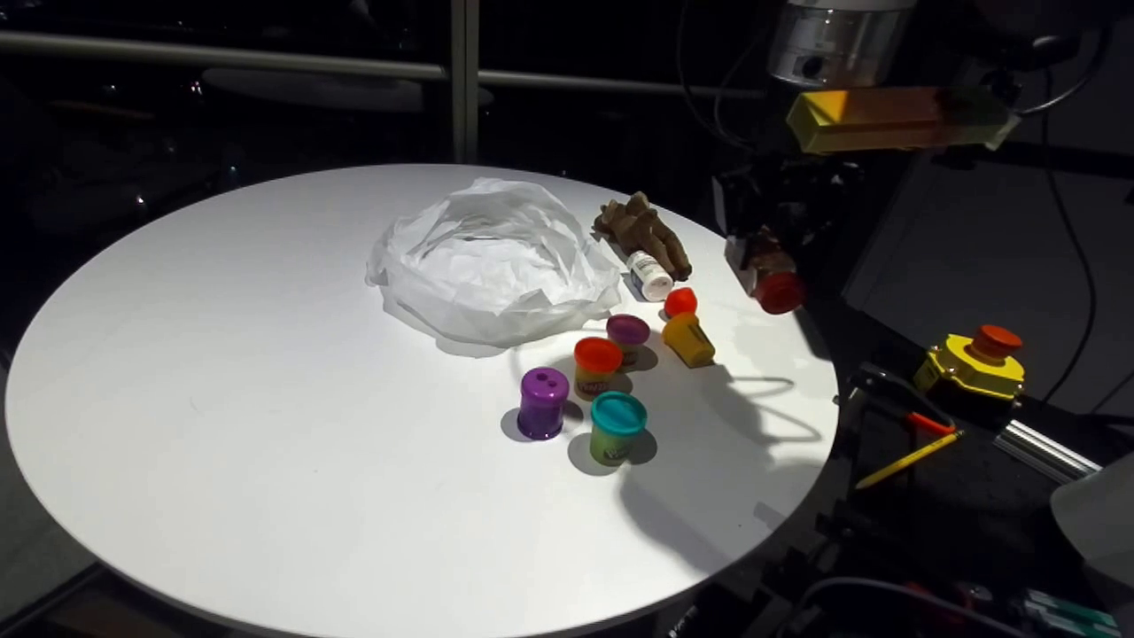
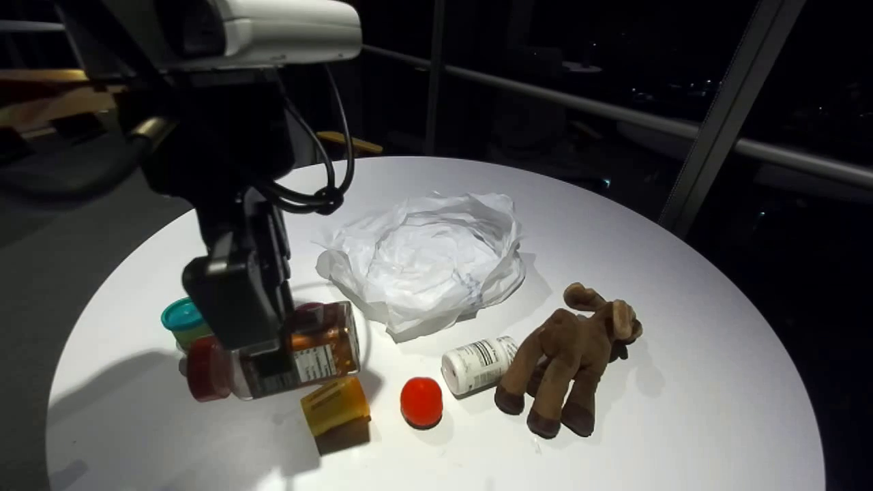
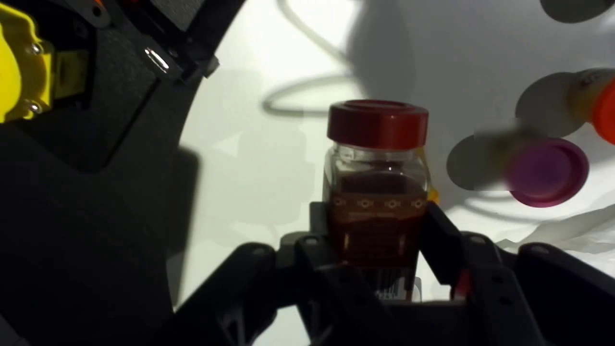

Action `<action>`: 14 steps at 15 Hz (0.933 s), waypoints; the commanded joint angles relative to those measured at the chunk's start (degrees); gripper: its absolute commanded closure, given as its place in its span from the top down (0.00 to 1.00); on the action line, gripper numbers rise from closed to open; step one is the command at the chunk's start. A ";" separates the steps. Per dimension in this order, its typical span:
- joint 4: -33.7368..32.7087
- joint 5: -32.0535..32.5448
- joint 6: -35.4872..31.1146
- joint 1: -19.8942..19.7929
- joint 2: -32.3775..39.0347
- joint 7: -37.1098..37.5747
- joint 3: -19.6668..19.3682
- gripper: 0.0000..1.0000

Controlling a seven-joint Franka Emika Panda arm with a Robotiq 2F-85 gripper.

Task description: Pick up all the objects from the plastic and put them on the table

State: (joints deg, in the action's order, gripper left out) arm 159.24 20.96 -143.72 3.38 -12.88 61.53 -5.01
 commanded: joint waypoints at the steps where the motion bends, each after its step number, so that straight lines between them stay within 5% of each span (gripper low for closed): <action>1: 0.19 -5.85 1.09 -4.69 -3.26 -6.01 1.35 0.24; 9: -0.43 -0.47 -7.49 -11.77 5.23 -5.33 2.95 0.24; 14: -0.49 15.27 -13.00 -13.53 11.40 6.48 2.37 0.24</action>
State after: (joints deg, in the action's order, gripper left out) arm 158.78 27.85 -153.53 -8.57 -4.02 60.85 -2.97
